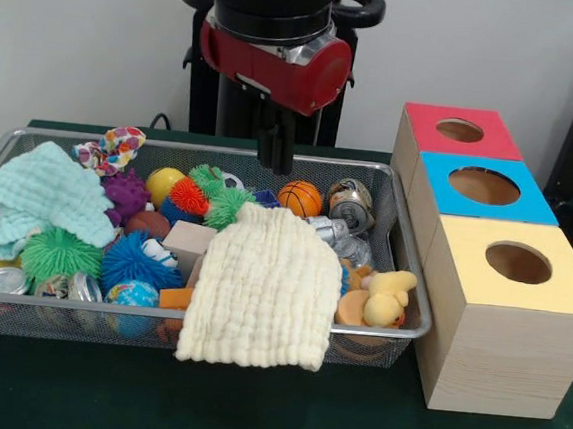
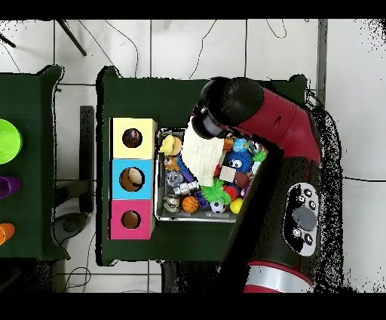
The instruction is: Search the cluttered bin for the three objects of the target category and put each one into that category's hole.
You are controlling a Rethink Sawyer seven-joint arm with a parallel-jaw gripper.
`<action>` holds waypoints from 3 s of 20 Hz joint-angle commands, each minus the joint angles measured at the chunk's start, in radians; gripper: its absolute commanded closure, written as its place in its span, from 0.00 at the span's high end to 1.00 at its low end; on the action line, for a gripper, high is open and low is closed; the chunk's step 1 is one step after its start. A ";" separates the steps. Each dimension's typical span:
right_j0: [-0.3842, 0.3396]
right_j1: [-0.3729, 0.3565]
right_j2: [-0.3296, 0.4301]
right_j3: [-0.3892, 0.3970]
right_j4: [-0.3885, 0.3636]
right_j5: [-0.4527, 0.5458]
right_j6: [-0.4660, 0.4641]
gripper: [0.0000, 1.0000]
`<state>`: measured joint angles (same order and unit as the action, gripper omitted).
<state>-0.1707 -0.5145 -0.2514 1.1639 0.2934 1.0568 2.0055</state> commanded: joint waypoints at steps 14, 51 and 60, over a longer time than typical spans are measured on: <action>-0.147 -0.047 0.218 0.169 -0.131 -0.023 -0.219 0.00; -0.413 -0.270 0.386 0.463 -0.250 -0.127 -0.286 0.00; -0.461 -0.295 0.436 0.521 -0.266 -0.164 -0.265 0.00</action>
<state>-0.6016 -0.7947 0.0507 1.5258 0.0789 0.9715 2.0053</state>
